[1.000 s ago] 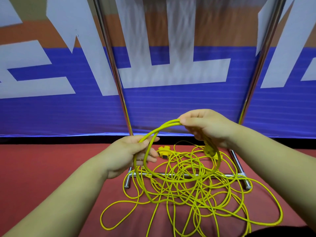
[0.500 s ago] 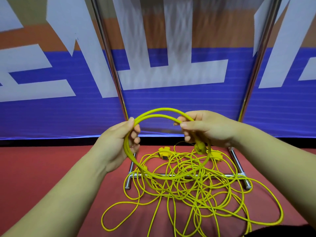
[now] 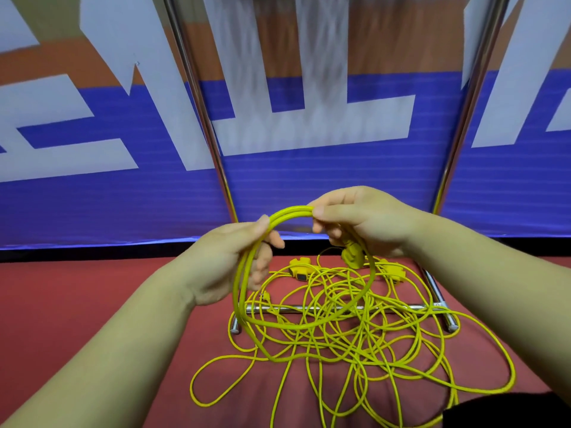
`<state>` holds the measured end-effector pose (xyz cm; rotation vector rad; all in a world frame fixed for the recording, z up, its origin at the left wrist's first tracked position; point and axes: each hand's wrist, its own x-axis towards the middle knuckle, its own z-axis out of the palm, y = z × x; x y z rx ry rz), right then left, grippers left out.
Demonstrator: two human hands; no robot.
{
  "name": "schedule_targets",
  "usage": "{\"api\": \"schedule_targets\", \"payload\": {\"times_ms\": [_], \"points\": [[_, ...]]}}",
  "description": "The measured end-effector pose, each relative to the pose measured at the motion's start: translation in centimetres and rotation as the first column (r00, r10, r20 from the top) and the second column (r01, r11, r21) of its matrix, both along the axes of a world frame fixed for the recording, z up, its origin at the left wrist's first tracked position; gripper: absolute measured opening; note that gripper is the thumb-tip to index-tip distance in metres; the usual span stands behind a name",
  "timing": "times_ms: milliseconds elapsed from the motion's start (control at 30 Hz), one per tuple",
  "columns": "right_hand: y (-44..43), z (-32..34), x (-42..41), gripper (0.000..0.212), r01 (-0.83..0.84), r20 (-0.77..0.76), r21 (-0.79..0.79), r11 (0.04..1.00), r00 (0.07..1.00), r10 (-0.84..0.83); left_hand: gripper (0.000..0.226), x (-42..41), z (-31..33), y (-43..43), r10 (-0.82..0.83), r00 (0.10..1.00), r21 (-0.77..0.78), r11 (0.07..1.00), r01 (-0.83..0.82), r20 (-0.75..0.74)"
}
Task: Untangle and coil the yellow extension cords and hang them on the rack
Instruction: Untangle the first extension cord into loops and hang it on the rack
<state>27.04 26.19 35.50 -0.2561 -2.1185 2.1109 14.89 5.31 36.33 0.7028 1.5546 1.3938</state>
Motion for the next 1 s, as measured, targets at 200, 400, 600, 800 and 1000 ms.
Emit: {"api": "schedule_targets", "payload": {"times_ms": [200,400,600,800,1000], "points": [[1.6,-1.0,0.2,0.013,-0.079,0.052,-0.029,0.996,0.995,0.081,0.020,-1.1,0.1,-0.2,0.077,0.997,0.164,0.983,-0.077,0.005],[2.0,-1.2,-0.3,0.012,0.016,0.003,-0.047,0.999,1.000,-0.016,0.022,-2.3,-0.6,-1.6,-0.117,0.987,0.110,0.988,0.104,0.110],[0.2,-0.6,-0.4,0.009,-0.124,0.076,0.179,0.976,0.991,0.112,0.018,-1.1,-0.6,-0.8,-0.038,0.986,-0.084,0.996,0.025,-0.161],[1.4,-0.7,-0.6,0.030,-0.134,0.052,0.009,0.991,0.990,0.133,0.032,-1.0,-0.7,0.2,0.176,0.941,0.049,0.984,-0.169,-0.288],[1.4,-0.7,-0.5,0.030,-0.004,-0.040,0.086,0.996,0.999,0.007,0.013,-1.9,-0.8,-0.5,0.069,0.986,0.014,0.998,-0.067,-0.150]]}}
